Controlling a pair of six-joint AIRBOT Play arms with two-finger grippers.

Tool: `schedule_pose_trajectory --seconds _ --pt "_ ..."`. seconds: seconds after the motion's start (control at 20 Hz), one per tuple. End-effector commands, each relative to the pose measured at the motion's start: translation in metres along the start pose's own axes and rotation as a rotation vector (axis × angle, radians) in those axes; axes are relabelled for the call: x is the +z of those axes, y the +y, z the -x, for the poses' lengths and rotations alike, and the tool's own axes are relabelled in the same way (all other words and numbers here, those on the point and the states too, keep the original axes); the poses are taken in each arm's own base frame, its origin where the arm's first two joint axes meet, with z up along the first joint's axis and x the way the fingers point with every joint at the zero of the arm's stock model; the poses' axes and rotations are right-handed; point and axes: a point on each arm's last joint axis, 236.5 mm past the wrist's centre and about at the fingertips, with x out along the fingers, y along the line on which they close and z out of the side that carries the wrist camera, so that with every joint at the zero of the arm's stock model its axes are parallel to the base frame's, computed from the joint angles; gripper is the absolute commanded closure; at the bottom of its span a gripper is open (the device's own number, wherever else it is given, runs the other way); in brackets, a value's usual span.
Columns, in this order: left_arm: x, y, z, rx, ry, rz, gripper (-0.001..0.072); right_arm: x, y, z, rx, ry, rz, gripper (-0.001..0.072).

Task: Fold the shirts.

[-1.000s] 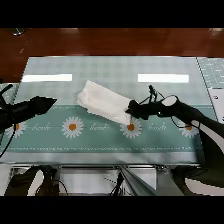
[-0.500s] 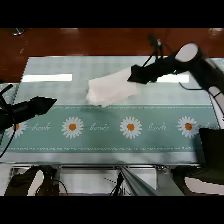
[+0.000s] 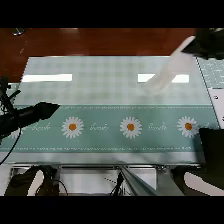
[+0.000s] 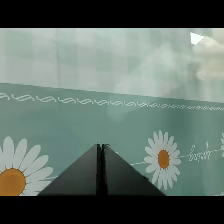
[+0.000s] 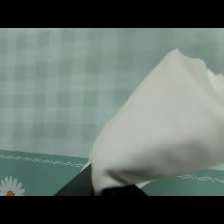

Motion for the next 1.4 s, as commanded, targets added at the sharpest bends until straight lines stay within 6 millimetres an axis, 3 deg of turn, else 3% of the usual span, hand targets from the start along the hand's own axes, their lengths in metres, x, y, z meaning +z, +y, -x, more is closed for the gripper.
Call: schedule_pose_trajectory --seconds 0.0,0.2,0.3,0.4,0.5,0.6,0.8,1.05,1.15,1.2,1.3,1.35 --pt "0.003 0.003 -0.001 0.008 -0.018 0.005 0.0681 -0.007 -0.052 0.069 -0.119 -0.059 -0.119 0.0695" --pt "0.012 0.007 -0.001 0.023 -0.059 0.006 0.0680 -0.053 -0.124 0.132 -0.344 -0.010 -0.304 0.0696" --pt "0.016 0.009 -0.001 0.030 -0.076 0.008 0.0680 -0.074 -0.146 0.160 -0.456 -0.013 -0.375 0.0697" --pt "0.018 0.010 0.000 0.033 -0.086 0.008 0.0680 -0.090 -0.155 0.182 -0.514 -0.057 -0.413 0.0697" --pt "0.018 0.009 -0.001 0.032 -0.085 0.008 0.0681 -0.116 -0.167 0.191 -0.565 -0.064 -0.490 0.0697" --pt "0.016 0.007 -0.002 0.026 -0.078 0.000 0.0681 -0.152 -0.184 0.195 -0.643 -0.042 -0.585 0.0696" --pt "0.011 -0.004 -0.007 0.002 -0.061 -0.028 0.0680 -0.228 -0.222 0.233 -0.928 0.003 -0.781 0.0696" --pt "0.007 -0.009 -0.008 -0.010 -0.047 -0.039 0.0681 -0.294 -0.223 0.270 -1.191 -0.007 -0.939 0.0681" --pt "0.007 -0.009 -0.008 -0.010 -0.047 -0.039 0.0680 -0.304 -0.226 0.259 -1.176 0.034 -0.947 0.0223" --pt "0.007 -0.009 -0.008 -0.010 -0.048 -0.038 0.0680 -0.306 -0.229 0.254 -1.167 0.057 -0.952 0.0088" --pt "0.015 -0.007 -0.008 0.001 -0.079 -0.038 0.0679 -0.302 -0.238 0.247 -1.147 0.086 -0.951 0.0088" --pt "0.022 -0.005 -0.007 0.010 -0.110 -0.038 0.0679 -0.290 -0.244 0.237 -1.093 0.080 -0.934 0.0093"
